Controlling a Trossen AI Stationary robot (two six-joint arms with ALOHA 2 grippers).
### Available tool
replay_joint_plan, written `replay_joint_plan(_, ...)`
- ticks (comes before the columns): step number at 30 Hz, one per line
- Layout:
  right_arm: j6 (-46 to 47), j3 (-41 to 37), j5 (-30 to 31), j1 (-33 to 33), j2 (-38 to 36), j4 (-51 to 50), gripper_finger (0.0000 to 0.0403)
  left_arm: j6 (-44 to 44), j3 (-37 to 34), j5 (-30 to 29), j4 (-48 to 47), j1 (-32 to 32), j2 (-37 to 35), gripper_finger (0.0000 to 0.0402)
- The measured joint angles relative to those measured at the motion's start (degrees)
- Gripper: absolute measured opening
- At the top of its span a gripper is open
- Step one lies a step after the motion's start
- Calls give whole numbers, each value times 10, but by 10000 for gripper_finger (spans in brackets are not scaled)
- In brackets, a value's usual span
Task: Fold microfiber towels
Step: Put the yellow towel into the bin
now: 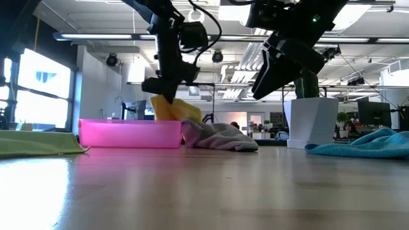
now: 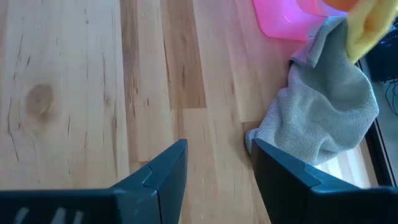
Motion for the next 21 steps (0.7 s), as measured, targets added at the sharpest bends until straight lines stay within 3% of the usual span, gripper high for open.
replay_joint_plan(6, 2, 0, 0, 5, 0, 0, 171, -19, 0, -12, -52, -6, 0, 1)
replay_joint_plan(13, 3, 0, 0, 10, 0, -3, 171, -7, 0, -139, -83, -6, 0, 1)
replay_joint_plan(18, 2, 0, 0, 10, 0, -3, 171, -48, 0, -147, -132, -13, 0, 1)
replay_joint_plan(21, 2, 0, 0, 10, 0, -3, 171, -83, 0, -98, -169, -22, 0, 1)
